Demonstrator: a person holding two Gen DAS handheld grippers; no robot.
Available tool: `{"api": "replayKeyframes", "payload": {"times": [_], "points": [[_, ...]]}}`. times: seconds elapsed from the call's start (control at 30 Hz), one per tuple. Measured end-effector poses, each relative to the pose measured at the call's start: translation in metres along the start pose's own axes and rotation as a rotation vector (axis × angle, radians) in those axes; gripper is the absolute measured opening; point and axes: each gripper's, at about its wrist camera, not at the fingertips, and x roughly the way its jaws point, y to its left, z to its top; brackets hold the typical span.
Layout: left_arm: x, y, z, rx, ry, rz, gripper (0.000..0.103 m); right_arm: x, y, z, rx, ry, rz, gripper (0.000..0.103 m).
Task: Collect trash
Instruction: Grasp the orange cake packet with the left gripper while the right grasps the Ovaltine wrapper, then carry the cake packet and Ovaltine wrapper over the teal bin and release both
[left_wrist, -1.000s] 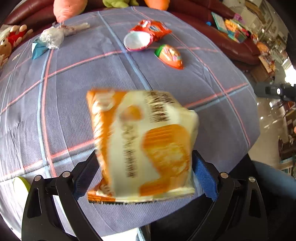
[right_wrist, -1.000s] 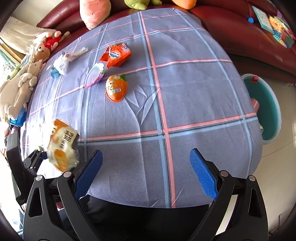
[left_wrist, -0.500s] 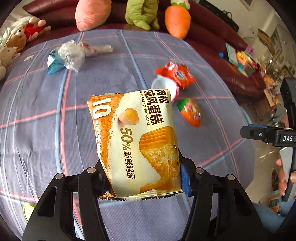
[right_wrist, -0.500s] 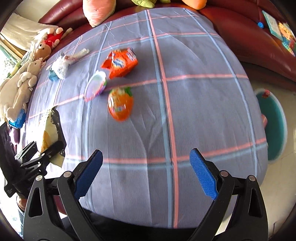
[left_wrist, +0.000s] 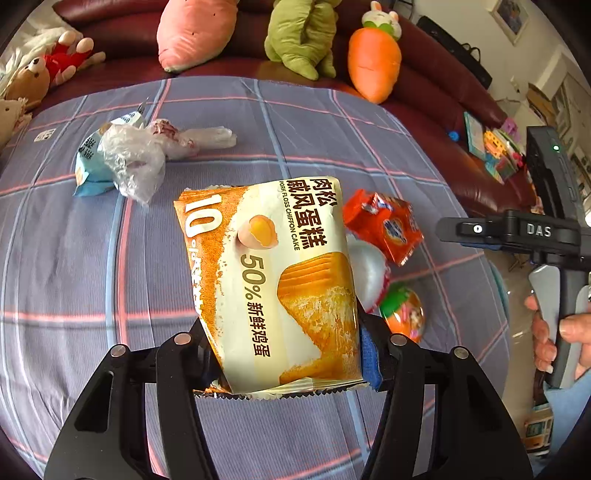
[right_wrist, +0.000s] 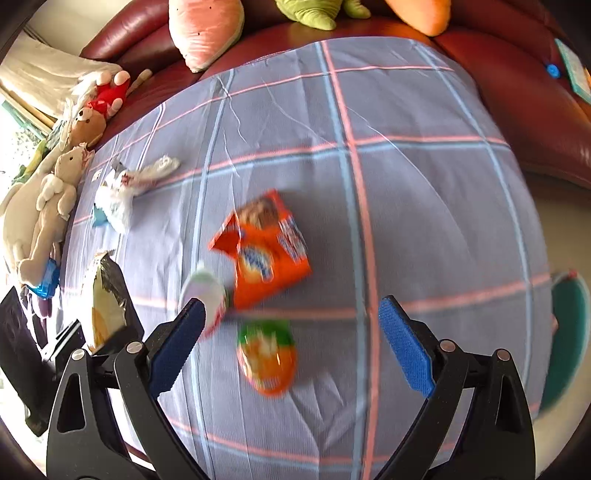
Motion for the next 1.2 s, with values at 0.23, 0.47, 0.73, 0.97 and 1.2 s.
{"api": "replayKeyframes", "payload": {"times": [0.23, 0.47, 0.73, 0.97, 1.2], "points": [[0.012, 0.005, 0.014, 0.003, 0.008, 0.009, 0.059, 0.031, 0.008, 0.025, -0.022, 0.005, 0.045, 0.09], [0.02, 0.009, 0.019, -0.018, 0.022, 0.017, 0.059, 0.057, 0.01, 0.028, -0.028, 0.049, 0.09, 0.045], [0.014, -0.006, 0.025, 0.003, 0.009, 0.015, 0.059, 0.028, -0.008, 0.02, 0.007, -0.031, 0.086, 0.038], [0.007, -0.042, 0.025, 0.063, -0.003, -0.003, 0.059, -0.014, -0.034, -0.001, 0.037, -0.102, 0.08, 0.038], [0.009, -0.095, 0.021, 0.14, 0.003, -0.039, 0.059, -0.059, -0.075, -0.032, 0.109, -0.178, 0.099, 0.038]]}}
